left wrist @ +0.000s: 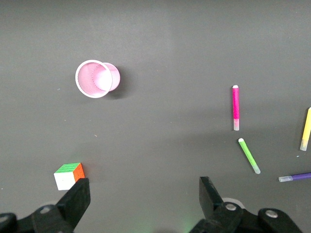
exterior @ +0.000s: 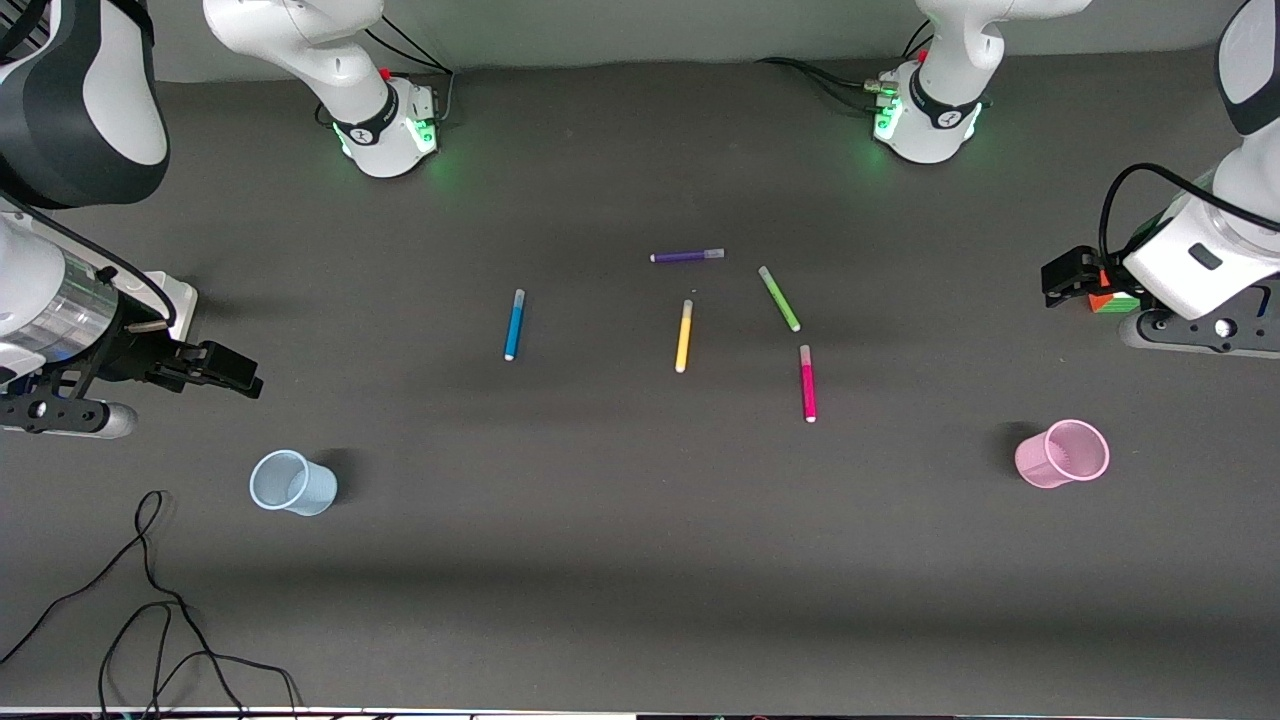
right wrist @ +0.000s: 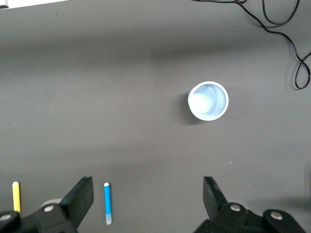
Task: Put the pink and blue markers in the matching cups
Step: 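Move both grippers from rest toward the markers in the middle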
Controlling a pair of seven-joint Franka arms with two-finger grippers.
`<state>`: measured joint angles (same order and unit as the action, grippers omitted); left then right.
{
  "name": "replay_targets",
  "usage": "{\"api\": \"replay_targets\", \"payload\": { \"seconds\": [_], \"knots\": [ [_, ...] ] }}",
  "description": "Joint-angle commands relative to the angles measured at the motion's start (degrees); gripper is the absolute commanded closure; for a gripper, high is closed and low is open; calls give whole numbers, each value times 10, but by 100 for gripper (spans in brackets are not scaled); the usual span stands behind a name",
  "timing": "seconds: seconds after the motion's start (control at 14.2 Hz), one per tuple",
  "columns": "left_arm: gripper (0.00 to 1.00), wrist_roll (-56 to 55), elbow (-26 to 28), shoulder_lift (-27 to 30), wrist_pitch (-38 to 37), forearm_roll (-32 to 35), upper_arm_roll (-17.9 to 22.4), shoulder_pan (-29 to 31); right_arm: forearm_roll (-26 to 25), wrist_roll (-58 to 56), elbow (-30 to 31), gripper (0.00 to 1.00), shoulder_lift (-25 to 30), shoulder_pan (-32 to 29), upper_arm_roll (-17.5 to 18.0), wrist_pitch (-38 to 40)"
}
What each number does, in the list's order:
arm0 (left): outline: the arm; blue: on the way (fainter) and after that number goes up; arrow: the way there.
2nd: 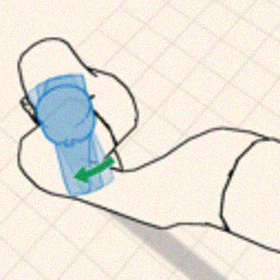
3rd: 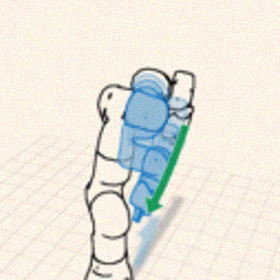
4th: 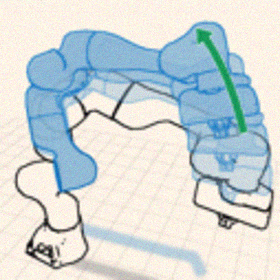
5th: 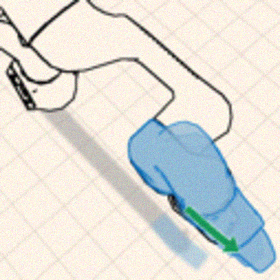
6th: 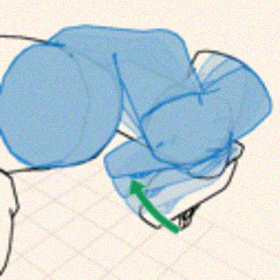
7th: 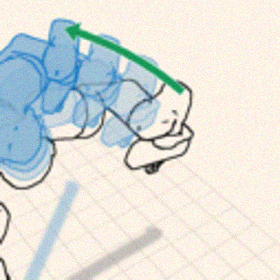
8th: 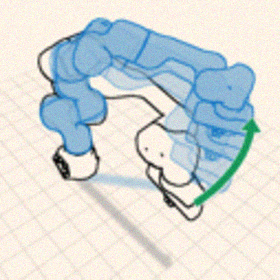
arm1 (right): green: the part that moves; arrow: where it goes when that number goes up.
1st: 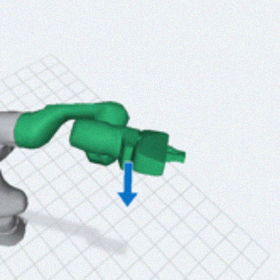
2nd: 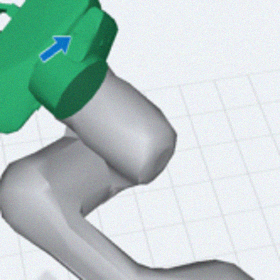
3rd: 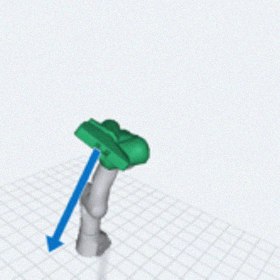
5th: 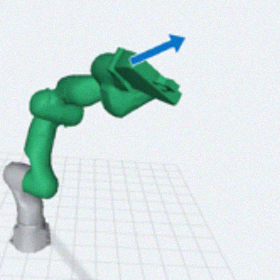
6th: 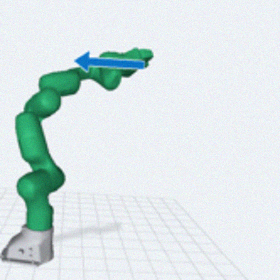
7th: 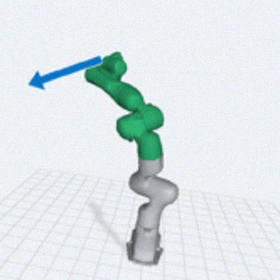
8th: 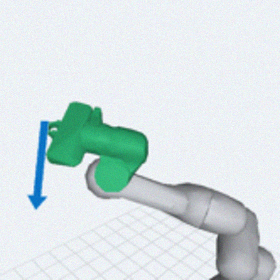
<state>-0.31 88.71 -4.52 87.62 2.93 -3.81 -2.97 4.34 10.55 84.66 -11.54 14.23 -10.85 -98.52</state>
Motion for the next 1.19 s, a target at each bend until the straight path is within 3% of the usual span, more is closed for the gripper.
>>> {"api": "replay_targets", "payload": {
  "seconds": [0.0,0.42,0.7,0.98,1.12],
  "knots": [
    [0,7,1,-7,-3,-2,7,-11,-11,9,-4,0,2,4,-1,9],
    [1,5,1,-15,-4,-25,4,-17,-5,11,-3,0,-1,4,-1,9],
    [8,-6,3,-38,6,-58,3,-20,3,12,-4,0,-32,4,0,9],
    [8,-18,35,-79,80,-58,3,-66,74,11,-36,0,-103,18,0,10],
    [8,-84,48,-104,125,-57,3,-90,115,11,-41,0,-124,19,0,38]
  ]
}}
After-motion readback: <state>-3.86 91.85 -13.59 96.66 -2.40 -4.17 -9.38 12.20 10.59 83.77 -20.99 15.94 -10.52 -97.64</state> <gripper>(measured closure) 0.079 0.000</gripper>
